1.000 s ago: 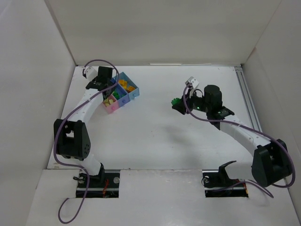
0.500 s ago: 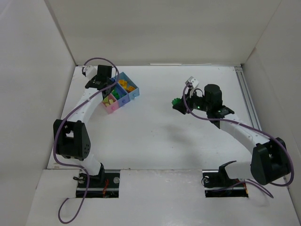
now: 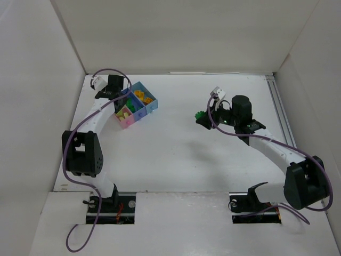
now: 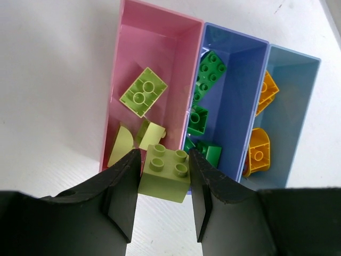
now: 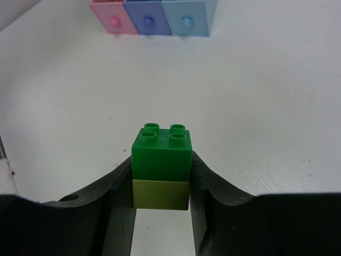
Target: Sort the legos into containers by color
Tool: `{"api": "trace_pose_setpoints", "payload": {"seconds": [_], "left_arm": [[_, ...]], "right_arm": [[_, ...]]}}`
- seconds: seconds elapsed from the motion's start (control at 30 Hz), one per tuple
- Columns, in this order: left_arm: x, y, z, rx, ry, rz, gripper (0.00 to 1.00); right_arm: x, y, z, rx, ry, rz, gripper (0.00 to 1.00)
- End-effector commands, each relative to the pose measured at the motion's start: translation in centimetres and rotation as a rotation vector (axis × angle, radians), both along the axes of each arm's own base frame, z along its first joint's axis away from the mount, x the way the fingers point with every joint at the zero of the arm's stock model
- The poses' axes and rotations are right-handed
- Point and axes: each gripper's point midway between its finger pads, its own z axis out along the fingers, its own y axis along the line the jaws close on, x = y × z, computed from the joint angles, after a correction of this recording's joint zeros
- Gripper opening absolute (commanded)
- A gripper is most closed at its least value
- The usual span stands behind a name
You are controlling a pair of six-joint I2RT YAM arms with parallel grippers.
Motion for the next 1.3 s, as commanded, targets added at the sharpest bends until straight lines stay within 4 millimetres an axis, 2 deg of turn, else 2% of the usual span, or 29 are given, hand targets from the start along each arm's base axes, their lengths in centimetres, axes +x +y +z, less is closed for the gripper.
{"api": "trace_pose_setpoints", "payload": {"seconds": [0.0, 0.27, 0.33, 0.37, 0.5, 0.57, 0.63, 0.77, 0.83, 0.9, 0.97, 1.0, 1.03, 1.07, 1.1, 1.13, 1.2, 1.23, 1.27], "left_arm": [[0.0, 0.3, 0.2, -0.008, 0.009, 0.012, 0.25], [0.1, 0.7, -1.0, -0.016, 0.035, 0.035, 0.28], [0.6, 0.4, -0.6, -0.025, 0.024, 0.029, 0.29], [0.1, 0.9, -1.4, -0.028, 0.059, 0.049, 0.29], [0.3, 1.0, -1.5, -0.044, 0.064, 0.06, 0.44], [0.2, 0.8, -1.4, -0.056, 0.058, 0.052, 0.57], [0.2, 0.6, -1.1, -0.066, 0.044, 0.046, 0.66], [-0.3, 0.5, 0.8, -0.07, 0.001, 0.03, 0.7], [-0.2, 0.0, 1.8, -0.076, -0.031, -0.019, 0.74], [-0.4, -1.3, 3.8, -0.098, -0.088, -0.097, 0.78], [-0.3, -3.5, 5.5, -0.08, -0.157, -0.244, 0.86], [-0.7, -5.5, 7.4, -0.108, -0.213, -0.349, 0.88], [-0.8, -7.7, 8.3, -0.115, -0.263, -0.442, 0.88], [-1.2, -9.1, 9.0, -0.119, -0.298, -0.513, 0.9], [-2.5, -11.4, 10.6, -0.132, -0.356, -0.664, 0.94], [-3.7, -13.5, 10.1, -0.153, -0.368, -0.77, 0.97], [-5.5, -16.5, 11.7, -0.211, -0.461, -0.963, 0.99], [-8.2, -19.2, 12.7, -0.31, -0.497, -1.13, 0.99], [-9.3, -20.6, 12.6, -0.348, -0.536, -1.217, 0.99]], "right_arm": [[0.4, 0.2, 2.1, 0.02, -0.068, 0.019, 0.0], [0.7, -0.1, 1.8, 0.016, -0.06, 0.01, 0.0], [0.7, -0.1, 1.8, 0.012, -0.067, 0.012, 0.0], [0.6, -0.1, 2.1, 0.015, -0.076, 0.012, 0.0], [0.2, -0.2, 2.1, 0.012, -0.093, 0.041, 0.0], [-0.2, 0.1, 2.2, 0.013, -0.11, 0.084, 0.0], [-0.5, 0.0, 2.1, 0.001, -0.133, 0.101, 0.0], [-1.9, 0.7, 2.8, 0.003, -0.185, 0.191, 0.0], [-3.1, 1.7, 3.5, -0.01, -0.249, 0.259, 0.0], [-4.5, 2.6, 3.8, -0.011, -0.287, 0.332, 0.0], [-5.7, 3.8, 3.9, -0.014, -0.332, 0.405, 0.0], [-6.4, 4.1, 4.2, -0.006, -0.35, 0.436, 0.0], [-6.6, 4.5, 4.9, -0.001, -0.373, 0.456, 0.0], [-7.0, 4.9, 4.6, 0.0, -0.371, 0.48, 0.0], [-7.0, 5.1, 5.2, 0.008, -0.386, 0.489, 0.0], [-7.2, 5.4, 5.1, 0.011, -0.373, 0.508, 0.0], [-7.1, 5.6, 5.5, 0.007, -0.39, 0.52, 0.0], [-7.2, 5.5, 5.3, 0.005, -0.379, 0.521, 0.0], [-7.2, 5.8, 5.7, 0.001, -0.403, 0.525, 0.0]]}}
